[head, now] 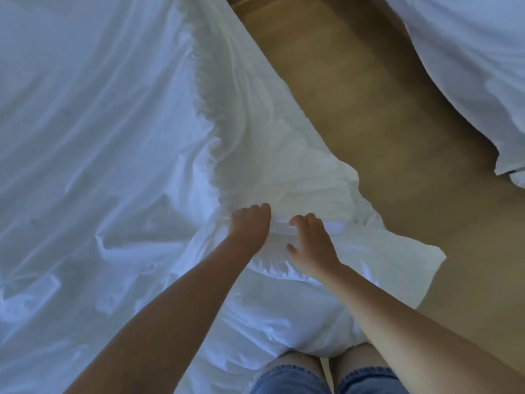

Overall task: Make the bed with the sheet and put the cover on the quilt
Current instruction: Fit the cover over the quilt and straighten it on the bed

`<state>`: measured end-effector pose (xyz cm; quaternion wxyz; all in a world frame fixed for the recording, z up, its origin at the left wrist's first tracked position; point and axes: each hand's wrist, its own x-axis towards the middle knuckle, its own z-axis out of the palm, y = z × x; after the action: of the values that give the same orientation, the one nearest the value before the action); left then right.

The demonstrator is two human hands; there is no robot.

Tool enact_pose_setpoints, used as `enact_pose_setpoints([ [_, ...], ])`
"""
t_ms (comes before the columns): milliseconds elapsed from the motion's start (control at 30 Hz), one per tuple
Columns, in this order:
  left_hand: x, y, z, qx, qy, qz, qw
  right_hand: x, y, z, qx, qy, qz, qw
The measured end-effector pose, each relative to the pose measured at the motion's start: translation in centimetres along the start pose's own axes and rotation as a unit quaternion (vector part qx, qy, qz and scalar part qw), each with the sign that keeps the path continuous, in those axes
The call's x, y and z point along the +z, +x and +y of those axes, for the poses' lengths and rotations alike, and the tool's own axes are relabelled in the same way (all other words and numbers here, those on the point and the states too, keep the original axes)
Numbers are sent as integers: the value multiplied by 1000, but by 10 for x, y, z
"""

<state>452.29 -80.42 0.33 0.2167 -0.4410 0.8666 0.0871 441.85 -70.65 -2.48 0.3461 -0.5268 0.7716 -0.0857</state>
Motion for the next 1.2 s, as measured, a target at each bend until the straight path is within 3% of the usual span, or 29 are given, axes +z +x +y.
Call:
enact_pose_setpoints([
  [100, -18, -8, 2, -80, -259, -43, 962, -7, 0, -25, 59, 103, -13, 993],
  [167, -40, -24, -3, -118, -357, -12, 927, -17, 9, -42, 89, 234, -8, 968],
  [267, -81, -51, -14, -158, -452, 43, 877, -27, 15, -69, 4, 292, -28, 956],
  [333, -114, -69, -17, -151, -472, 79, 865, -39, 14, -91, -55, 293, -15, 954],
  [500, -193, -107, -42, -120, -517, 217, 819, -110, 16, -165, -175, 422, 163, 875],
  [533, -206, -114, -53, -115, -502, 256, 818, -121, 15, -177, -211, 416, 162, 870],
  [600, -219, -126, -76, -116, -407, 282, 861, -127, 7, -189, -264, 381, 139, 875],
  [667, -209, -129, -94, -132, -248, 223, 933, -118, 0, -183, -282, 346, 160, 880],
  [733, -186, -120, -100, -121, -110, 171, 972, -108, -8, -171, -283, 324, 194, 882],
  [833, -159, -96, -87, -81, -176, 218, 957, -103, -20, -159, -211, 363, 188, 888],
  [900, -163, -82, -77, -25, -279, 229, 932, -109, -26, -154, -103, 463, 118, 872],
  [967, -173, -78, -68, 26, -340, 189, 921, -115, -25, -143, -32, 507, 14, 861],
  [1033, -182, -76, -67, 51, -334, 142, 930, -118, -22, -134, -34, 501, -40, 864],
  [1100, -189, -74, -72, 77, -314, 112, 940, -120, -24, -138, -40, 483, -30, 874],
  [1200, -197, -80, -85, 70, -338, 72, 936, -117, -25, -149, -54, 477, 52, 875],
])
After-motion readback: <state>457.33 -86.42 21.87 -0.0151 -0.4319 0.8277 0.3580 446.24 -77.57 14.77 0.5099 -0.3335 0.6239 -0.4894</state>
